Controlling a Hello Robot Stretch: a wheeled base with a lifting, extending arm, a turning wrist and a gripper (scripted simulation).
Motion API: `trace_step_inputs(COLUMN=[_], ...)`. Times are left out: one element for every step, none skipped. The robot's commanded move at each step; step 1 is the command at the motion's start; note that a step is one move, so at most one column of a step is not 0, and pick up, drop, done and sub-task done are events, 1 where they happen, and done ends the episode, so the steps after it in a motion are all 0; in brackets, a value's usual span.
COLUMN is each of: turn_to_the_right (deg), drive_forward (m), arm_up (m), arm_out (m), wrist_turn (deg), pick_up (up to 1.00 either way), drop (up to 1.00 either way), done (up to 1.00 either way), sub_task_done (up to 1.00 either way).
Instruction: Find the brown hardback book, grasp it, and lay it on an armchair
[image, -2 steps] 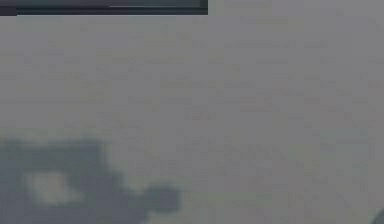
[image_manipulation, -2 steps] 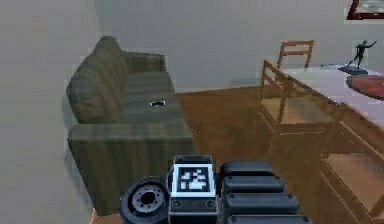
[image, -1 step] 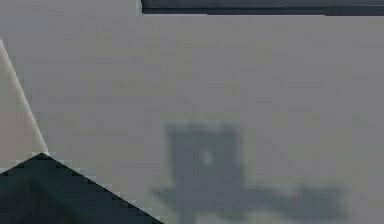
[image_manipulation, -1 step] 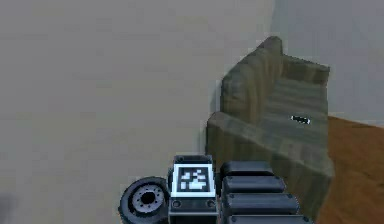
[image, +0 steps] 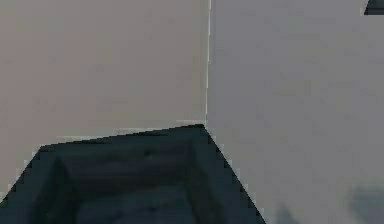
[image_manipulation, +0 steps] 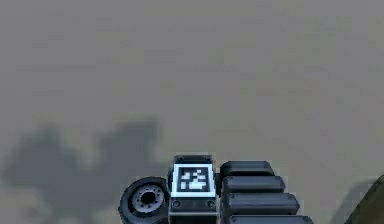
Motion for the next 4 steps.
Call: trace_step_inputs(turn_to_the_right=[-45.0,-36.0,0.0,-36.0], drive_forward=[0.0,0.0,0.25,0.0], arm_up=[0.0,0.0,0.0,0.0], arm_out=[0.0,0.0,0.0,0.0], wrist_turn=[0.0,0.0,0.0,0.0], pick_up=[0.0,0.0,0.0,0.0], drop=[0.0,0.0,0.0,0.0], done=[0.0,0.0,0.0,0.0], sub_task_done=[0.0,0.0,0.0,0.0])
